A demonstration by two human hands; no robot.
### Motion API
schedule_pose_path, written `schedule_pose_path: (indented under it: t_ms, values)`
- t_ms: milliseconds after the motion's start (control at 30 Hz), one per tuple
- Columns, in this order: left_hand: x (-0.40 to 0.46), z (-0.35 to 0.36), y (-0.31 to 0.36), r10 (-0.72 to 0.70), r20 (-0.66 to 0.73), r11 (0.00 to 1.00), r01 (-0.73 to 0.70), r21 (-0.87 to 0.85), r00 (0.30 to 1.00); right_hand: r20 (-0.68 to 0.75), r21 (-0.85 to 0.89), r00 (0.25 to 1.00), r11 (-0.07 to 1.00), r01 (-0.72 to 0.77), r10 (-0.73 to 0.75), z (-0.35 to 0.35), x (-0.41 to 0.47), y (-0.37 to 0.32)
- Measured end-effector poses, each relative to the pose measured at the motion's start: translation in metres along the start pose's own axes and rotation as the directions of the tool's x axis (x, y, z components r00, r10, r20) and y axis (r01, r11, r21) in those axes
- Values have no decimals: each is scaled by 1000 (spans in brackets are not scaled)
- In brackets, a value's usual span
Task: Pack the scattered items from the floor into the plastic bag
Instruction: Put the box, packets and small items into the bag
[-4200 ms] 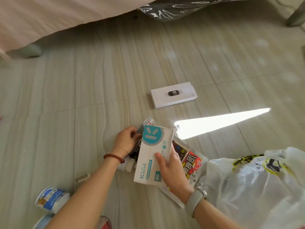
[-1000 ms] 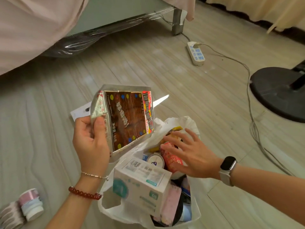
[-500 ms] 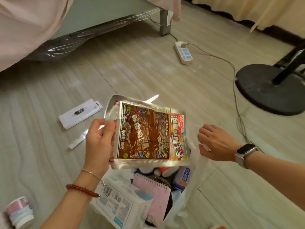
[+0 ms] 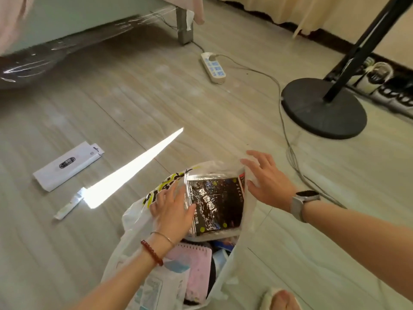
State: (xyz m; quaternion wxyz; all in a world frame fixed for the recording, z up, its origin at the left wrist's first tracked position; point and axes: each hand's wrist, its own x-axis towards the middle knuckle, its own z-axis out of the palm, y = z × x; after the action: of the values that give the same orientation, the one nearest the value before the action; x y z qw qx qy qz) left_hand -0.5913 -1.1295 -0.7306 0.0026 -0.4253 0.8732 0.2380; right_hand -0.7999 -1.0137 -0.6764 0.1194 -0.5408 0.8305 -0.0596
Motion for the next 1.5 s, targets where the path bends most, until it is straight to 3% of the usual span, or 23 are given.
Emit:
schedule_pose_path:
  t_ms: [67,167,267,333,433,500,633,833,933,1000,1100,1167,1233,1267,1333,1400,1433,1500]
  values:
    - [3,8,-8,17,39,995,-21,94,999,96,126,979,973,-193,182,3,5,-7]
    - [4,11,-14,50,104,984,-67,164,993,295,315,880,832,-458,373,12,16,-14]
    - [5,-3,-28,-39,29,990,35,134,999,196,395,862,767,-506,468,18,23,-21]
    - [1,-11,-54,-205,-8,975,205,87,979,95,444,871,762,-471,482,18,22,-22]
    - [-13,-16,-97,-427,181,898,440,-34,886,12,372,902,835,-404,431,16,14,-22]
    - [-23,-19,-106,-406,225,909,417,-5,886,-31,257,929,901,-350,370,15,14,-26]
    - [-26,-28,-107,-308,-7,951,308,-39,951,-175,160,966,973,-164,191,10,19,-43]
    - [-1,-62,-92,-359,-253,897,257,-361,898,-303,139,942,984,-109,147,-5,35,-49]
    - [3,-59,-88,-369,-159,878,286,-384,916,-250,-197,963,969,-149,97,-6,40,-50]
    - [-4,-51,-93,-397,-91,834,318,-451,913,-268,-301,962,945,-132,49,-2,43,-58]
    - [-20,-40,-104,-440,3,704,347,-620,898,-377,-280,892,949,148,-251,8,36,-89]
    - [-29,-36,-106,-435,87,619,368,-694,896,-283,-278,785,830,484,-552,31,19,-119]
    - [-36,-34,-110,-423,100,602,361,-712,901,0,-192,607,596,780,-795,66,-11,-148]
    - [-39,-36,-113,-414,90,610,349,-711,906,171,-116,526,513,850,-833,82,-23,-158]
    - [-52,-38,-127,-427,108,633,381,-674,898,458,24,443,509,860,-771,106,-36,-169]
    - [-75,-31,-148,-496,210,650,521,-554,842,560,107,491,646,756,-667,116,-44,-173]
    - [-89,-26,-156,-548,292,611,614,-500,784,571,161,533,722,673,-625,121,-49,-175]
    - [-112,-13,-161,-595,488,391,760,-519,639,588,311,609,844,438,-532,133,-63,-183]
